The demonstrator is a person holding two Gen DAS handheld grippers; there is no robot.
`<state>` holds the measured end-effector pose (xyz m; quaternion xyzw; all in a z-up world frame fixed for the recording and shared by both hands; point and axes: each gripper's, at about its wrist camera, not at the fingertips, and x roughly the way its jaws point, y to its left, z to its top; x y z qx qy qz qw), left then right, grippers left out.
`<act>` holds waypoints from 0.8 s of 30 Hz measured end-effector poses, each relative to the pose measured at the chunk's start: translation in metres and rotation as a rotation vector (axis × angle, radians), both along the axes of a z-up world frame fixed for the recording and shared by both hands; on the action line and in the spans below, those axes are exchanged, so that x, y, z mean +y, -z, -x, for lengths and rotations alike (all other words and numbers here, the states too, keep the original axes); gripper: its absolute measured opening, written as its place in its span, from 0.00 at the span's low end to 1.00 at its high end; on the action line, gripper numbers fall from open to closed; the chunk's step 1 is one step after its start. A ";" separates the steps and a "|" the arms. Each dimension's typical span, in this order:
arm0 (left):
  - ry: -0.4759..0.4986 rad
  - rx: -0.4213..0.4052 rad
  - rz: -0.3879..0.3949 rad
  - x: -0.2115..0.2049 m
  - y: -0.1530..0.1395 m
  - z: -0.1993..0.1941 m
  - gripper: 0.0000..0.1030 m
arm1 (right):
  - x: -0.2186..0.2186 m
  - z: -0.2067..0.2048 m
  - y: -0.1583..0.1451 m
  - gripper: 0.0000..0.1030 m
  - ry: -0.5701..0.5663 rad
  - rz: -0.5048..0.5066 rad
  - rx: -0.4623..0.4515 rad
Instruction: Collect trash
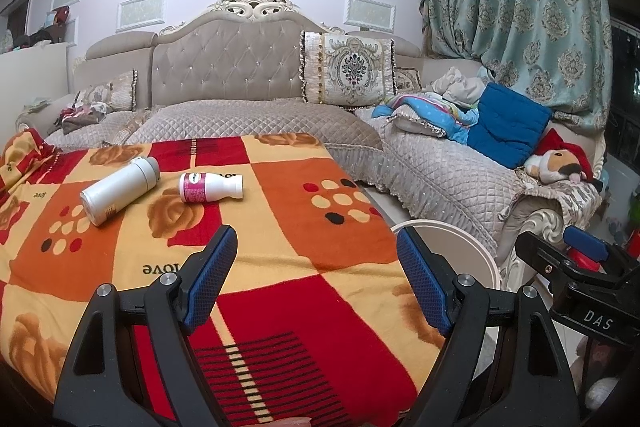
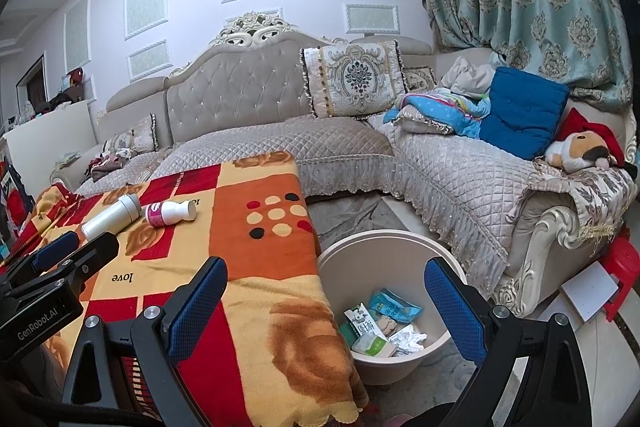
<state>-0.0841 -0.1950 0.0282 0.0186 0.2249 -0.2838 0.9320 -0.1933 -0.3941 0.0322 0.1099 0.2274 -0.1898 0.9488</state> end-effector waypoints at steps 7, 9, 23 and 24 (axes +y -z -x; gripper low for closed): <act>-0.001 0.005 -0.002 -0.001 0.003 0.000 0.79 | 0.000 0.000 0.003 0.95 0.000 -0.003 0.009; -0.002 0.005 -0.002 -0.001 0.004 0.001 0.79 | 0.000 0.000 0.003 0.95 -0.001 -0.003 0.010; 0.025 0.018 -0.004 -0.004 0.014 0.000 0.79 | -0.003 -0.001 0.007 0.96 0.001 -0.007 0.020; 0.029 0.019 -0.002 -0.004 0.016 0.000 0.79 | -0.003 -0.001 0.008 0.96 0.001 -0.008 0.022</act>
